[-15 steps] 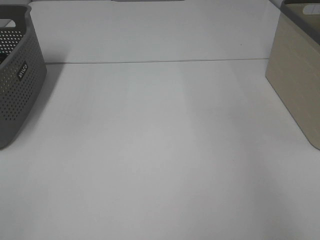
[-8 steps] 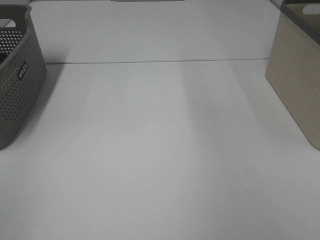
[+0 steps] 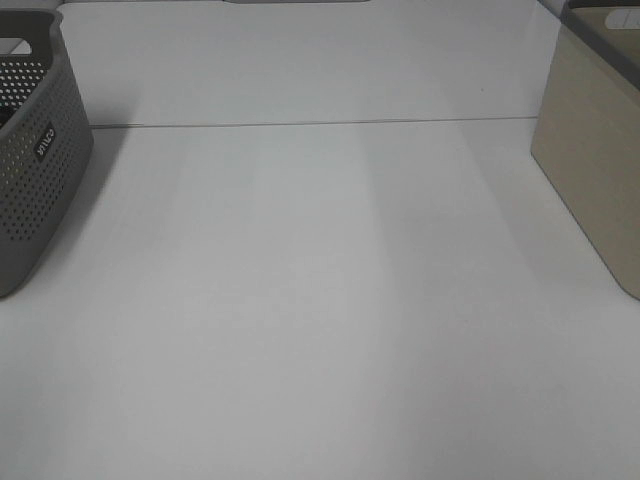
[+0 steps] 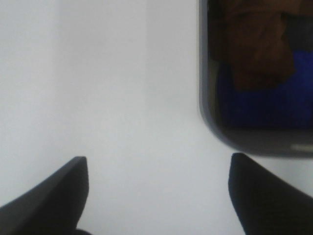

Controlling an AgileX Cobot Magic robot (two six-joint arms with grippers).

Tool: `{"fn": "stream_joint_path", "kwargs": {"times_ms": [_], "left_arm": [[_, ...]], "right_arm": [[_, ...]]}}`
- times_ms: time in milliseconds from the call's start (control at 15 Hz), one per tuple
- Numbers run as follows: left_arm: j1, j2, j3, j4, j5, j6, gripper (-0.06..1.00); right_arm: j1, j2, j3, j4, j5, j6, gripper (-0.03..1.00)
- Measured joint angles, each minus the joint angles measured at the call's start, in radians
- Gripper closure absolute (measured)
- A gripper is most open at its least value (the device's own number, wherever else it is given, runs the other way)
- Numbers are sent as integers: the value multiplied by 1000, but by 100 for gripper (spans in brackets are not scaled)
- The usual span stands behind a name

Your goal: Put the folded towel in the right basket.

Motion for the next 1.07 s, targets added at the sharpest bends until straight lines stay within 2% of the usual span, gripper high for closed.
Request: {"fn": "stream_joint_path", "kwargs": {"times_ms": [200, 467, 733, 933, 1067], "left_arm": [[0, 0, 0, 0, 0, 0, -3], [0, 0, 0, 0, 0, 0, -3], [0, 0, 0, 0, 0, 0, -3], [0, 0, 0, 0, 0, 0, -3], [0, 0, 0, 0, 0, 0, -3]], "right_arm": [[0, -241, 326, -6, -1, 0, 22], [0, -543, 595, -7, 0, 1, 22], [0, -819, 721, -12, -4, 1, 22], [0, -1024, 803, -17, -113, 1, 22], [0, -1146, 817, -32, -139, 1, 22]]}}
